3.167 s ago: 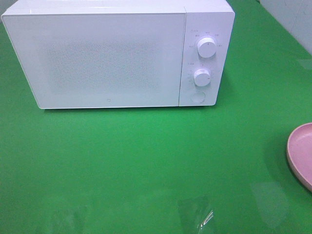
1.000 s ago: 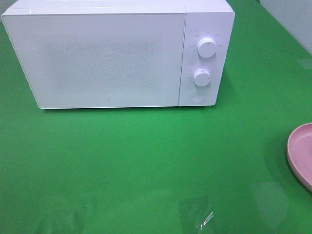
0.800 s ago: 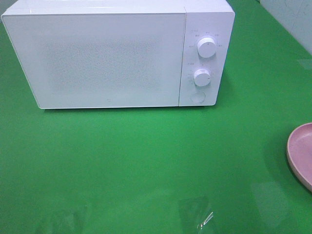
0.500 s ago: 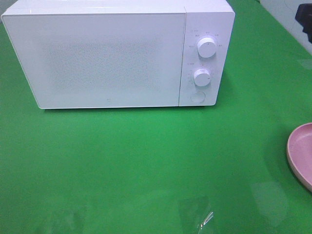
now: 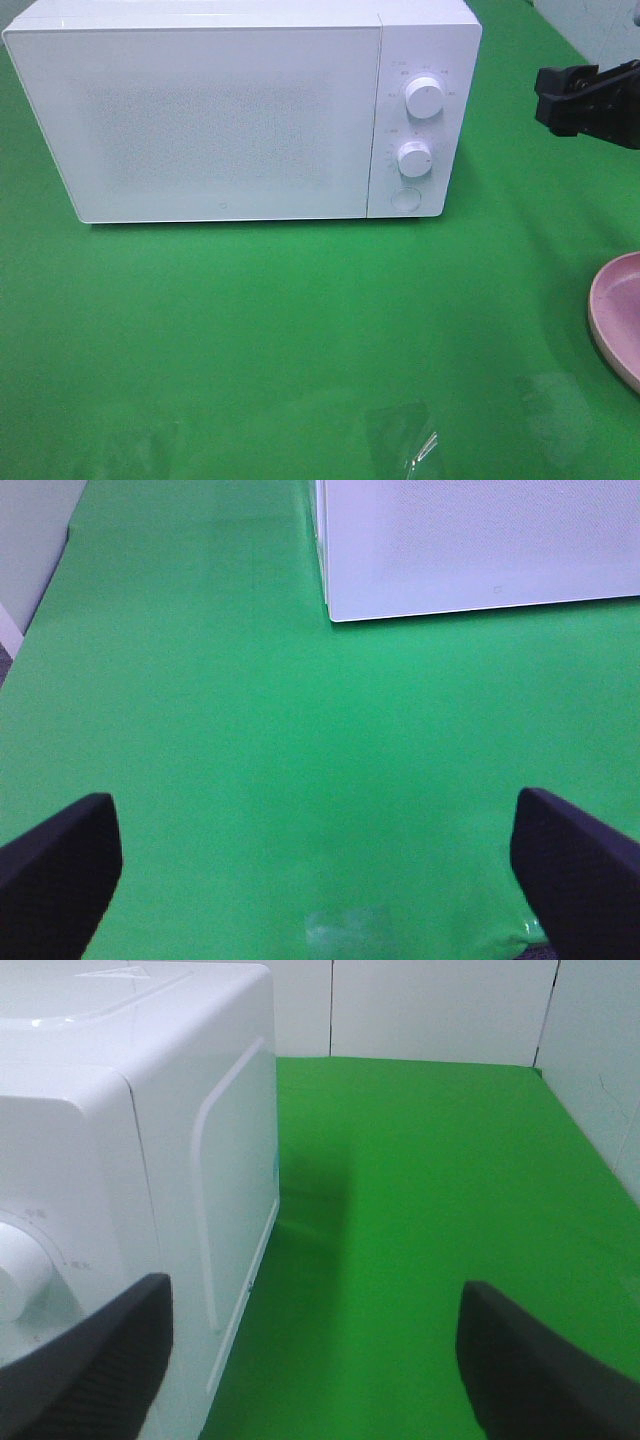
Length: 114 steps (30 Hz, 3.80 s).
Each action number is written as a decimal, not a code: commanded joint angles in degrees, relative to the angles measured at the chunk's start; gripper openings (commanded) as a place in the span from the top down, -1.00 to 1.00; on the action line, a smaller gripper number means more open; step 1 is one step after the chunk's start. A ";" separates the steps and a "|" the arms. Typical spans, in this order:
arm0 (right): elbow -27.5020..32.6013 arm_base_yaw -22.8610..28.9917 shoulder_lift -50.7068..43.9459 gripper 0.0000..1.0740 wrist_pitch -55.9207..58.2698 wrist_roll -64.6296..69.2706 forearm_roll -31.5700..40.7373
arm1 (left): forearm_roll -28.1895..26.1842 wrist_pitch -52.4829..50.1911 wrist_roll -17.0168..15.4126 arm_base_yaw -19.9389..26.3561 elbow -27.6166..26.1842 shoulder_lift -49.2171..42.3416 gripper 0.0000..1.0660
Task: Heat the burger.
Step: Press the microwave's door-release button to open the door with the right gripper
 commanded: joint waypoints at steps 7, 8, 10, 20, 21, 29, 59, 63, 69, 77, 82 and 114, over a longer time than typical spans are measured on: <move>5.33 3.67 3.38 -0.40 -14.84 -11.29 9.85 | 0.06 -1.03 0.00 -0.06 0.17 -0.97 -0.83; 5.33 3.67 3.38 -0.40 -14.84 -11.29 9.85 | 0.06 -1.03 0.00 -0.06 0.17 -0.97 -0.83; 6.36 5.16 3.38 -0.40 -16.21 -12.95 11.97 | 0.06 -1.03 0.00 -0.06 0.17 -0.97 -0.83; 11.97 23.15 3.38 -0.40 -24.24 -18.56 29.11 | 0.06 -1.03 0.00 -0.06 0.17 -0.97 -0.83; 11.97 23.15 3.38 -0.40 -24.24 -18.56 29.11 | 0.06 -1.03 0.00 -0.06 0.17 -0.97 -0.83; 12.09 35.07 3.38 -0.40 -24.87 -22.12 39.65 | 0.06 -1.03 0.00 -0.06 0.17 -0.97 -0.83; 12.09 46.93 3.38 0.55 -22.40 25.04 55.00 | 0.06 -1.03 0.00 -0.06 0.17 -0.97 -0.83; 12.09 46.93 3.38 0.87 -20.57 37.82 54.95 | 0.06 -1.03 0.00 -0.06 0.17 -0.97 -0.83; 12.09 46.93 3.38 1.00 -18.11 49.50 54.95 | 0.06 -1.03 0.00 -0.06 0.17 -0.97 -0.83; 12.09 46.87 4.24 1.00 -14.55 54.83 54.89 | 0.06 -1.03 0.00 -0.06 0.17 -0.97 -0.83; 12.09 46.58 6.36 1.00 -14.38 58.04 53.86 | 0.06 -1.03 0.00 -0.06 0.17 -0.97 -0.83; -2.86 29.68 27.79 1.00 -10.43 69.90 34.66 | 0.06 -1.03 0.00 -0.06 0.17 -0.97 -0.83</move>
